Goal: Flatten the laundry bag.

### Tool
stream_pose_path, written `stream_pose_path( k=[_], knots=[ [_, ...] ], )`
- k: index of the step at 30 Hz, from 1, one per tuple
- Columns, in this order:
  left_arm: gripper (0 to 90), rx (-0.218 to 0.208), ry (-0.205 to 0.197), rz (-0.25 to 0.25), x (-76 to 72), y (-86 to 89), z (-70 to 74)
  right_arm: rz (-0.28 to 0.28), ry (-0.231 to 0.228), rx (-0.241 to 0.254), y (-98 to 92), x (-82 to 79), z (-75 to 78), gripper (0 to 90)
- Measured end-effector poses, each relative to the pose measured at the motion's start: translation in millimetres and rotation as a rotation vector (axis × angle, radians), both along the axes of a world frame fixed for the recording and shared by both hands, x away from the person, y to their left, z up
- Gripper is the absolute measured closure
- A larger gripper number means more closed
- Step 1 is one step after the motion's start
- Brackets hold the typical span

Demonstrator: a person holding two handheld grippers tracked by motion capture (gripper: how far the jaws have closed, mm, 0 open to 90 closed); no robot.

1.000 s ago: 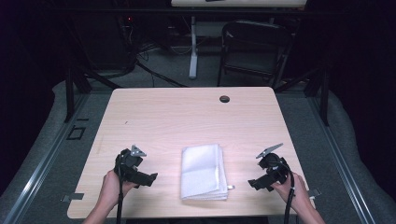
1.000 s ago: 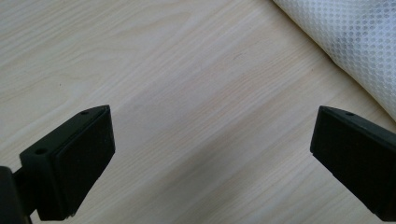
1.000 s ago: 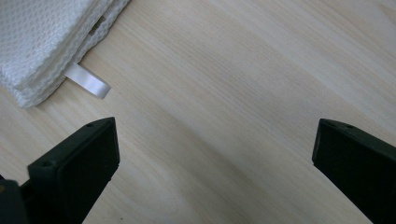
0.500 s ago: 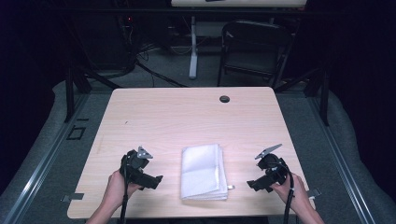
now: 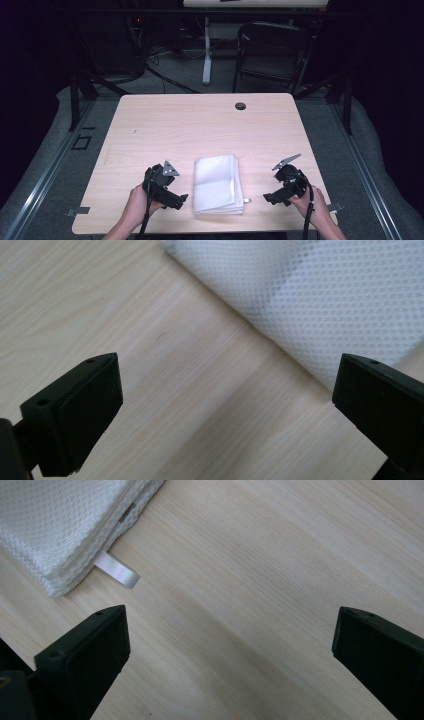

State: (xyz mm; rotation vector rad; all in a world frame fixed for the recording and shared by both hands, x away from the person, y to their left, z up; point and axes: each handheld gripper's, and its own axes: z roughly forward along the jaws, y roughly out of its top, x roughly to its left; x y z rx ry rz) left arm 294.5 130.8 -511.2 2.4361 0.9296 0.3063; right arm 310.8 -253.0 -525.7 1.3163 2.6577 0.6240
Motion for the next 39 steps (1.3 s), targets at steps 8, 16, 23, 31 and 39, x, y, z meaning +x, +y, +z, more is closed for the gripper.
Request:
stream_pose_path(
  k=[8,16,23,31,39],
  knots=[
    [0.0,0.018,0.029,-0.050,1.3,-15.5,-6.9,0.004,0.006,-0.007,0.9,0.0,0.0,2.1],
    [0.1,0.010,0.024,-0.091,-5.2,-30.7,-6.8,0.002,0.011,0.001,1.2,-0.2,0.4,2.5],
    [0.0,0.003,0.031,-0.132,-10.3,-47.3,-6.6,0.014,0.017,-0.005,2.7,-0.5,1.0,2.8],
    [0.0,0.006,0.031,-0.179,-13.1,-72.7,-9.7,-0.029,-0.013,0.043,4.1,-3.0,-3.0,2.9],
    [0.0,0.028,0.024,-0.234,-16.1,-95.2,-13.2,-0.004,0.008,0.002,2.6,-1.4,-0.7,3.1]
  ],
)
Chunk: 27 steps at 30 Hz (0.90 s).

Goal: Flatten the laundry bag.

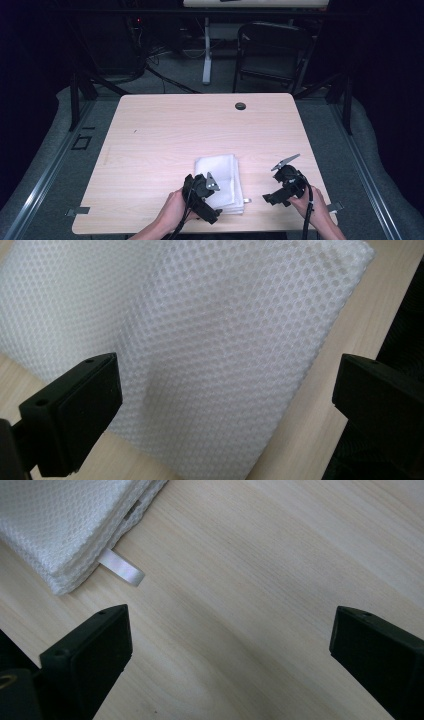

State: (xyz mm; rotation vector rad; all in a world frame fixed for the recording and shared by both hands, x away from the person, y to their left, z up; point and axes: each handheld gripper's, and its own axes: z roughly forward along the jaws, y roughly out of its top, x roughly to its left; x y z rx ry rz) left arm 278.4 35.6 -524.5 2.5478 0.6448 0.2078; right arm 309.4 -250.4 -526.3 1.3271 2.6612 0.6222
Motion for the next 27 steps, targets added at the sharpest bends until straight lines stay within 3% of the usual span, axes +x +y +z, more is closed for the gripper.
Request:
stream_pose_path(
  k=[5,7,8,13,16,21,22,24,25,27],
  knots=[
    [0.0,0.000,-0.014,-0.005,-2.4,-10.3,-1.5,0.013,0.013,-0.009,-0.2,0.6,0.5,3.1],
    [0.0,0.000,-0.015,-0.006,-2.4,-14.1,-1.6,-0.019,-0.008,0.024,1.5,-1.3,-2.4,3.1],
    [0.0,0.004,-0.015,-0.013,-1.9,-15.7,-1.4,0.012,0.016,-0.011,-0.3,0.6,0.8,3.1],
    [0.0,0.008,-0.030,-0.019,-2.7,-25.0,-2.5,0.018,0.021,-0.010,-0.8,0.9,0.8,3.2],
    [0.4,0.022,-0.052,0.003,-2.5,-28.6,-5.3,0.019,0.024,-0.010,-0.8,1.0,0.6,3.2],
    [8.3,0.014,-0.068,0.009,-2.7,-27.3,-6.5,0.021,0.027,-0.005,-0.8,1.1,0.1,3.4],
    [17.7,0.013,-0.069,0.004,-2.6,-26.6,-6.5,0.025,0.023,-0.008,-0.6,1.2,-0.1,3.5],
    [17.4,0.001,-0.059,-0.003,-2.4,-25.4,-7.6,0.029,0.021,-0.017,-0.5,1.2,0.0,3.7],
    [26.9,-0.001,-0.057,-0.007,-2.3,-25.2,-8.7,0.037,0.019,-0.012,-0.3,1.3,0.0,4.2],
    [35.0,-0.018,-0.028,-0.037,-0.5,-22.8,-11.3,0.035,0.024,-0.003,0.3,1.0,-0.3,4.5]
  ],
)
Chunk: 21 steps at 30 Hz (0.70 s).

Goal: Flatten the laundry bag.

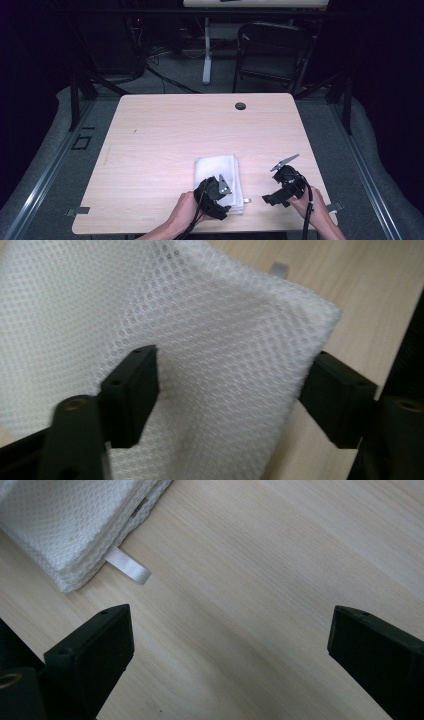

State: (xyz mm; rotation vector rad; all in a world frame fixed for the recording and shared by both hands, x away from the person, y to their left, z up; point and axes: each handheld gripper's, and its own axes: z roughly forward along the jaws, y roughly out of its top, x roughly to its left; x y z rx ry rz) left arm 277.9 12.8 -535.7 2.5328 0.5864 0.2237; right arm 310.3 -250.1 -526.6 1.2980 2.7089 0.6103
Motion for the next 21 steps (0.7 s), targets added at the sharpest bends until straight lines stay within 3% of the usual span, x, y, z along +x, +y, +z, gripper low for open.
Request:
stream_pose_path(
  k=[1,3,4,6,9,11,18,19,21],
  knots=[
    [42.2,0.000,0.000,0.000,0.0,0.0,0.0,-0.018,-0.008,0.019,1.0,-1.0,-1.6,4.6],
    [44.4,-0.004,0.009,-0.007,0.6,0.6,-3.0,-0.007,0.001,0.006,0.9,-0.6,-0.5,4.8],
    [56.4,-0.010,0.026,-0.025,0.8,1.2,-6.2,-0.004,-0.001,0.008,1.5,-0.6,-0.8,5.5],
    [65.6,-0.008,0.029,-0.027,0.5,1.0,-7.6,-0.013,-0.009,0.020,2.5,-1.3,-2.0,6.7],
    [78.2,0.000,0.027,-0.045,-2.2,0.2,-8.9,0.003,0.001,-0.002,2.7,-0.9,-0.2,9.6],
    [84.9,-0.024,0.009,-0.056,-3.9,1.3,-7.7,0.003,-0.002,0.000,3.0,-1.1,-0.2,10.8],
    [88.6,-0.092,-0.012,-0.047,-4.7,9.0,-0.4,0.006,-0.007,0.000,4.3,-1.8,0.3,13.9],
    [88.7,-0.107,-0.017,-0.044,-4.8,10.8,1.1,0.006,-0.011,0.027,5.7,-2.6,-0.5,14.0],
    [88.7,-0.142,-0.024,-0.027,-5.8,16.3,6.2,0.021,-0.013,0.001,5.7,-2.2,0.8,14.4]
  ],
)
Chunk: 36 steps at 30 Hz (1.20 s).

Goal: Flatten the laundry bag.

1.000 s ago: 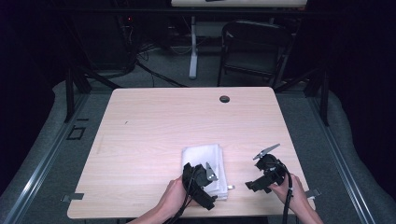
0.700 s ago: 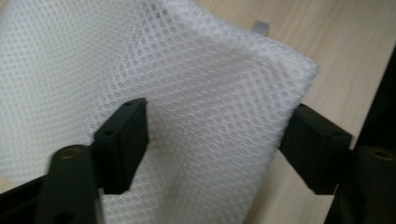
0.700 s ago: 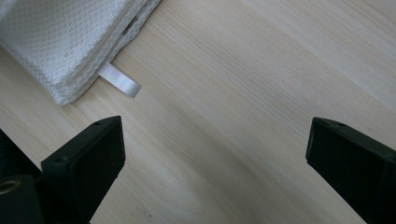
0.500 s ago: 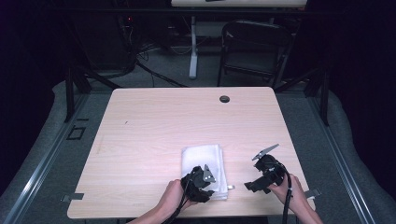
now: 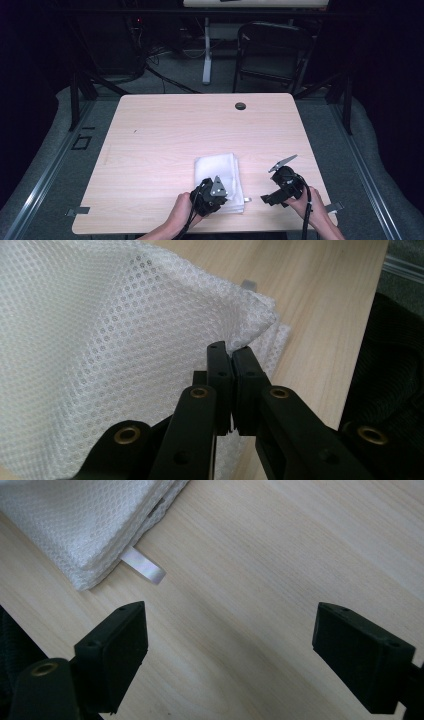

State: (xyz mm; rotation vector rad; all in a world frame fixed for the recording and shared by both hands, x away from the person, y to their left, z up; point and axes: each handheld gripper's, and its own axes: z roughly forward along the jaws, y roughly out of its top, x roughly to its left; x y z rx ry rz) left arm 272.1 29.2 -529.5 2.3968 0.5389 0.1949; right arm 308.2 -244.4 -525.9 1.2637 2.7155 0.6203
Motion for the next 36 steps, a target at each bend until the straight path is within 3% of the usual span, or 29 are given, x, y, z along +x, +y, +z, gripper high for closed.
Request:
stream_pose_path(
  k=[6,8,10,11,12,16,18,21,22,24,25,26,27,28,30,32,35,36],
  knots=[
    [88.7,-0.064,-0.029,0.055,-0.4,13.5,9.6,0.016,0.010,0.007,2.7,-1.0,0.5,16.8],
    [88.7,-0.095,-0.025,0.079,1.0,20.6,13.5,0.008,0.000,0.014,4.6,-1.9,-0.3,22.8],
    [88.8,-0.125,-0.027,0.106,1.6,28.3,17.7,0.005,-0.003,0.016,5.4,-2.1,-0.8,23.1],
    [88.7,-0.146,-0.040,0.127,2.2,34.7,21.1,0.013,-0.002,-0.003,6.0,-2.1,0.1,26.2],
    [88.8,-0.146,-0.040,0.127,2.2,34.7,21.1,0.013,-0.002,-0.003,6.0,-2.1,0.1,26.2],
    [88.8,-0.188,-0.037,0.163,1.5,44.7,27.8,0.028,-0.007,0.003,9.6,-2.5,2.2,43.1],
    [88.7,-0.196,-0.043,0.172,1.6,46.0,28.3,0.019,-0.013,0.011,11.3,-2.9,1.6,46.4],
    [88.7,-0.211,-0.037,0.187,2.3,49.7,29.7,0.032,-0.014,0.014,15.2,-3.2,2.6,60.3],
    [88.7,-0.215,-0.032,0.189,2.3,50.7,30.2,0.043,-0.018,0.036,19.0,-3.5,4.1,70.8],
    [88.7,-0.221,-0.034,0.197,2.8,52.2,30.8,0.046,-0.026,0.049,21.6,-3.9,5.1,75.0],
    [88.7,-0.216,-0.036,0.193,2.9,51.9,31.1,0.054,-0.034,0.092,29.5,-2.6,7.9,81.7],
    [88.7,-0.221,-0.040,0.196,2.8,51.8,31.2,0.051,-0.038,0.117,36.2,-2.0,9.3,82.9],
    [88.7,-0.223,-0.043,0.196,2.8,51.5,31.2,0.051,-0.038,0.117,36.2,-2.0,9.3,82.9],
    [88.7,-0.218,-0.043,0.192,2.8,50.8,31.1,0.086,-0.052,0.140,49.4,1.0,10.5,85.8],
    [88.7,-0.213,-0.047,0.189,3.2,50.4,31.0,0.097,-0.056,0.142,57.7,2.7,9.6,86.5],
    [88.7,-0.205,-0.056,0.196,5.4,52.3,31.3,0.149,-0.043,0.130,83.0,10.4,0.8,88.5],
    [88.7,-0.205,-0.058,0.203,6.9,56.2,32.3,0.160,-0.034,0.121,94.7,14.5,-8.1,90.0],
    [88.7,-0.205,-0.072,0.214,6.9,57.7,32.3,0.171,-0.020,0.097,99.2,17.6,-13.1,90.0]
  ],
)
